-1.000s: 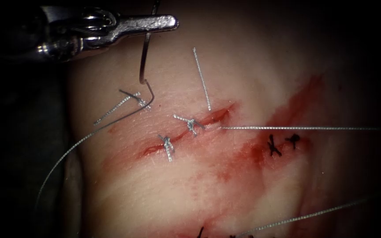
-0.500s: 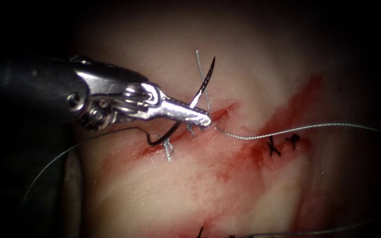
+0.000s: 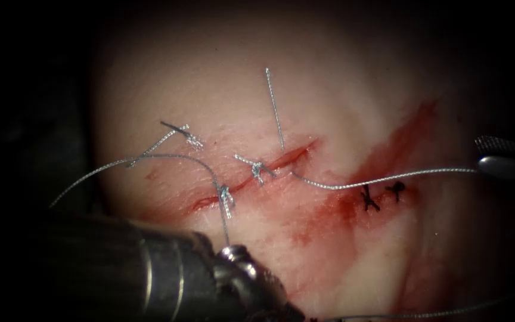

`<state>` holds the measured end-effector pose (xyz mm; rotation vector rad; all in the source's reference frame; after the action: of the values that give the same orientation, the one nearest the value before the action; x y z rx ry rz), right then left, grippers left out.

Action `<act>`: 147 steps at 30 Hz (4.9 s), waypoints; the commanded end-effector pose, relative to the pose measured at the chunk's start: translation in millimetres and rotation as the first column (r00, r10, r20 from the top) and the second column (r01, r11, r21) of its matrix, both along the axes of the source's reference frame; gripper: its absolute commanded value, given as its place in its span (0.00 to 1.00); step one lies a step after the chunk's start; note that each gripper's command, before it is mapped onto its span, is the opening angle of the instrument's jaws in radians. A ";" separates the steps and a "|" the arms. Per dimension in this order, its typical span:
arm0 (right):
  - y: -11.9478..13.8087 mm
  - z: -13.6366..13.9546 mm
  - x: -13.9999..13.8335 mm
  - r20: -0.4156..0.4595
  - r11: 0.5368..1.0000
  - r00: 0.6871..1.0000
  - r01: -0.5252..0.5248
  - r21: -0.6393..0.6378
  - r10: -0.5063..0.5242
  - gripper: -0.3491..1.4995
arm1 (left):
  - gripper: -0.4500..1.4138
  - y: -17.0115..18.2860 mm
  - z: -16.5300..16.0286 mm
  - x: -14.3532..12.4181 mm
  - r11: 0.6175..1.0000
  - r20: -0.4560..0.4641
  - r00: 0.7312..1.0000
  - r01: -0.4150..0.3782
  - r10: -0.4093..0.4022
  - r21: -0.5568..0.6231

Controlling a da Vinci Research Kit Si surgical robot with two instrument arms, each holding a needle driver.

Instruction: Wound Closure

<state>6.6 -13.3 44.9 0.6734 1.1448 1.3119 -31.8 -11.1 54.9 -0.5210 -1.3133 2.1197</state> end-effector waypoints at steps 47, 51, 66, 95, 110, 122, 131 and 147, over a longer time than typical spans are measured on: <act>5.1 -1.3 -2.1 0.004 0.986 0.988 -0.157 -0.057 0.157 0.84 | 0.77 8.3 5.2 -22.5 -0.188 -0.259 -0.045 0.808 -0.965 0.559; 4.8 -1.6 -1.8 0.005 0.986 0.987 -0.158 -0.057 0.159 0.84 | 0.76 8.9 7.1 -23.0 -0.173 -0.240 -0.043 0.816 -0.970 0.551; 4.8 -2.2 -1.8 -0.011 0.984 0.985 -0.170 -0.058 0.170 0.83 | 0.00 7.3 8.5 -20.6 -0.060 -0.325 0.113 0.876 -0.939 0.478; 4.4 -2.6 -1.4 -0.015 0.983 0.984 -0.178 -0.048 0.178 0.84 | 0.72 8.8 10.6 -21.7 -0.038 -0.287 0.105 0.890 -0.952 0.454; 4.2 -2.7 -1.1 -0.013 0.982 0.983 -0.184 -0.044 0.184 0.84 | 0.00 10.0 12.8 -20.1 -0.057 -0.282 0.082 0.889 -0.956 0.454; 4.2 -2.7 -1.2 -0.016 0.983 0.983 -0.181 -0.043 0.180 0.84 | 0.00 9.8 11.1 -19.3 -0.035 -0.311 0.137 0.871 -0.941 0.490; 3.5 -2.7 -1.1 -0.034 0.983 0.982 -0.186 -0.003 0.186 0.80 | 0.00 10.1 8.3 -10.3 0.214 -0.101 0.274 0.893 -0.956 0.396; -3.4 1.5 5.3 0.000 0.912 0.920 0.388 -0.135 -0.391 0.54 | 0.00 9.7 8.6 2.9 0.689 0.244 0.648 0.706 -0.722 0.162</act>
<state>10.8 -16.6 46.2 0.7781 1.0404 0.8805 -27.9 -1.2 63.1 -1.1666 -1.0456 1.3899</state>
